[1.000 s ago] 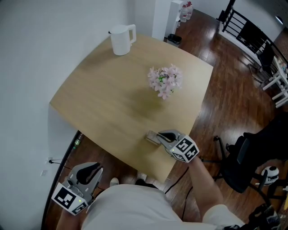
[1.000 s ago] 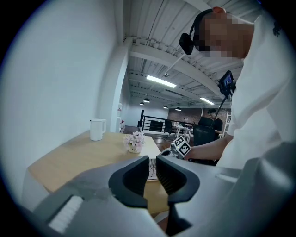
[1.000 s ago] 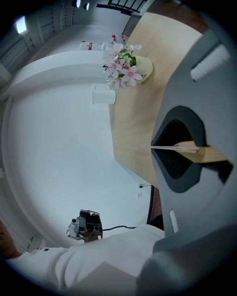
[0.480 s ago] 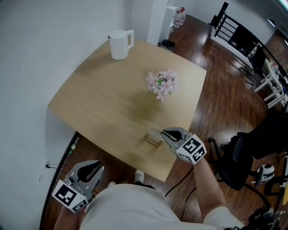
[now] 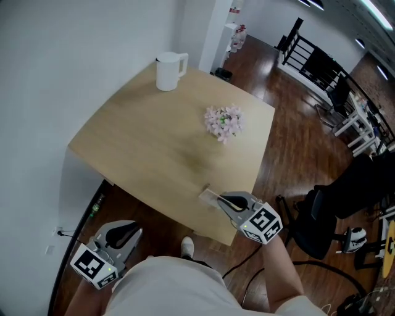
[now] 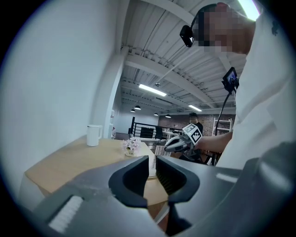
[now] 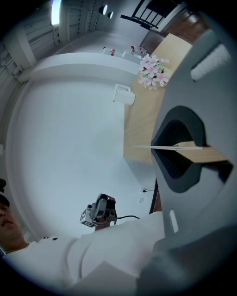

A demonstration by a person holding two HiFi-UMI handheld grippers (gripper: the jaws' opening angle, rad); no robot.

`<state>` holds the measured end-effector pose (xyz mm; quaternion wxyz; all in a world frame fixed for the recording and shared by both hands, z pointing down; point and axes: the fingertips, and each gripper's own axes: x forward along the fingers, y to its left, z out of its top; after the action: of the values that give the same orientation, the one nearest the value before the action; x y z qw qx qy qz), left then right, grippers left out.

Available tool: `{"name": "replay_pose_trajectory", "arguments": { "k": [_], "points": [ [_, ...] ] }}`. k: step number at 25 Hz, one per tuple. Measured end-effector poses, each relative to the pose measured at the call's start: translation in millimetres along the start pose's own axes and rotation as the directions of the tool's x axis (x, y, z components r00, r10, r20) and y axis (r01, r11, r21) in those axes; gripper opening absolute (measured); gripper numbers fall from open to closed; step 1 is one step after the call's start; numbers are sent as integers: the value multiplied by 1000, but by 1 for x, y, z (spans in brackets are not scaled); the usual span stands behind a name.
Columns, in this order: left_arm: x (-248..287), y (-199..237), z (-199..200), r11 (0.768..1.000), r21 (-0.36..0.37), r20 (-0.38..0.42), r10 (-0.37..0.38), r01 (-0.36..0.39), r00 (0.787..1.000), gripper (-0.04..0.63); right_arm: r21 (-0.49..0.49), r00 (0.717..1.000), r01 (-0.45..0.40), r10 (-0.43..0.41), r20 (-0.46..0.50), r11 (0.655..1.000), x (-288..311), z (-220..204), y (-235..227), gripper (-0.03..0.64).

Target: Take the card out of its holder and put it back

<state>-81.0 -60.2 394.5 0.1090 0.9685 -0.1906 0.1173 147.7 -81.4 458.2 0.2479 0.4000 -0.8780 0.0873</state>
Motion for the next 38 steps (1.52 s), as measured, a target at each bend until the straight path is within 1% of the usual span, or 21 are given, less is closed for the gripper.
{"name": "replay_pose_trajectory", "arguments": {
  "k": [6,14,17,21,25,29,33,38],
  "points": [
    [-43,4,-12,999,8,5,-31,31,1000,55,13,1000,9,-9,14,1000,-7,20,75,21],
    [-92,3,-32,997,22,-2,-77,77,997,55,46,1000,9,-10,24,999,-13,35,174,21],
    [-105,1,-42,995,26,-3,-92,92,996,55,39,999,11,-12,33,999,-18,41,204,21],
    [-114,-1,-52,994,30,-6,-107,107,994,55,8,1000,7,-7,5,1000,-24,45,235,21],
    [-117,-5,-59,991,42,-14,-128,129,992,57,7,1000,5,-5,5,1000,-26,48,255,21],
    [-118,-8,-61,990,50,-18,-133,133,991,49,9,1000,11,-11,7,1000,-28,49,262,21],
    [-118,-7,-59,989,27,-3,-143,143,990,50,7,1000,20,-20,6,1000,-30,49,259,21],
    [-108,-4,-55,989,34,12,-144,143,990,63,40,999,29,-30,35,999,-28,47,243,21]
  ]
}}
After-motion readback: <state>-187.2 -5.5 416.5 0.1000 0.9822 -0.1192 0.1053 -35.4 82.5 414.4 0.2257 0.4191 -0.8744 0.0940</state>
